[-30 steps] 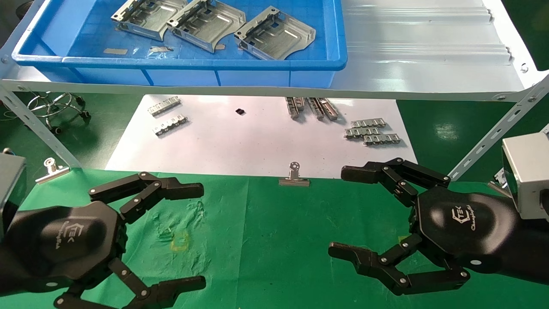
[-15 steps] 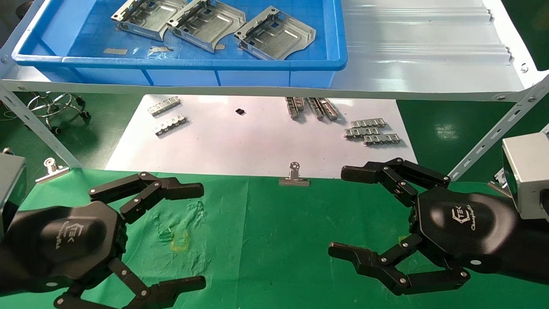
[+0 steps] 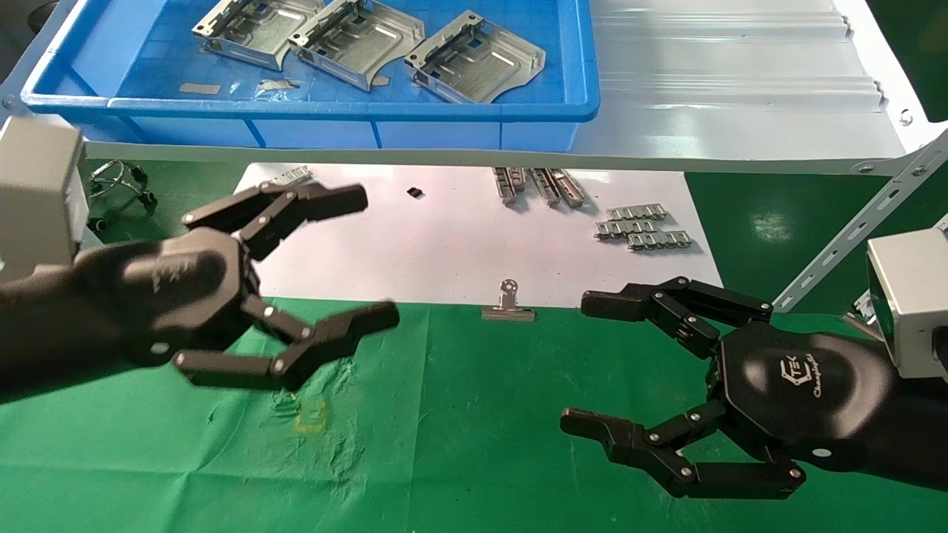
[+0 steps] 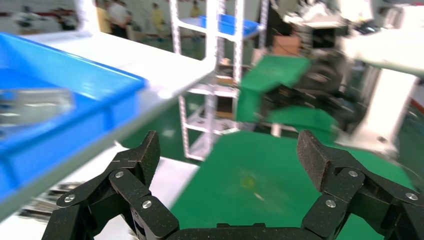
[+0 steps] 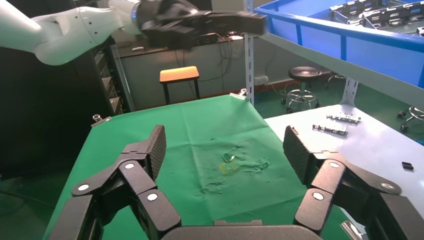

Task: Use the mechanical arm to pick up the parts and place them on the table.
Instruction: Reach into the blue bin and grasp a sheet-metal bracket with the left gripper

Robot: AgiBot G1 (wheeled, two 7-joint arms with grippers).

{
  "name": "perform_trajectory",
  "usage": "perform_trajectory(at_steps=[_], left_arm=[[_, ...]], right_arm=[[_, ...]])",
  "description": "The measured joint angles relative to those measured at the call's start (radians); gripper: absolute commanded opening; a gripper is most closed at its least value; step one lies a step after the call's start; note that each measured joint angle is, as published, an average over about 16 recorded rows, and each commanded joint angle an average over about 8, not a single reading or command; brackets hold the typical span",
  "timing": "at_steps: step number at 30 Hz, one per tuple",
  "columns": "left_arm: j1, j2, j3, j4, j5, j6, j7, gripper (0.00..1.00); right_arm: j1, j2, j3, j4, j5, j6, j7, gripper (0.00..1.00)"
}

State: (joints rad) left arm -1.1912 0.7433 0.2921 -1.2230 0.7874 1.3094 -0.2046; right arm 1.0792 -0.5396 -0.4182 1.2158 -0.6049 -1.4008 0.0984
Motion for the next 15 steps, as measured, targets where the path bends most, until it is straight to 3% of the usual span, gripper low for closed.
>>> perform_trajectory(at_steps=[15], left_arm=[[-0.350, 0.230, 0.120, 0.275, 0.235, -0.181, -0.019, 1.00]], right_arm=[[0.000, 0.000, 0.000, 0.000, 0.000, 0.000, 0.000, 0.00]])
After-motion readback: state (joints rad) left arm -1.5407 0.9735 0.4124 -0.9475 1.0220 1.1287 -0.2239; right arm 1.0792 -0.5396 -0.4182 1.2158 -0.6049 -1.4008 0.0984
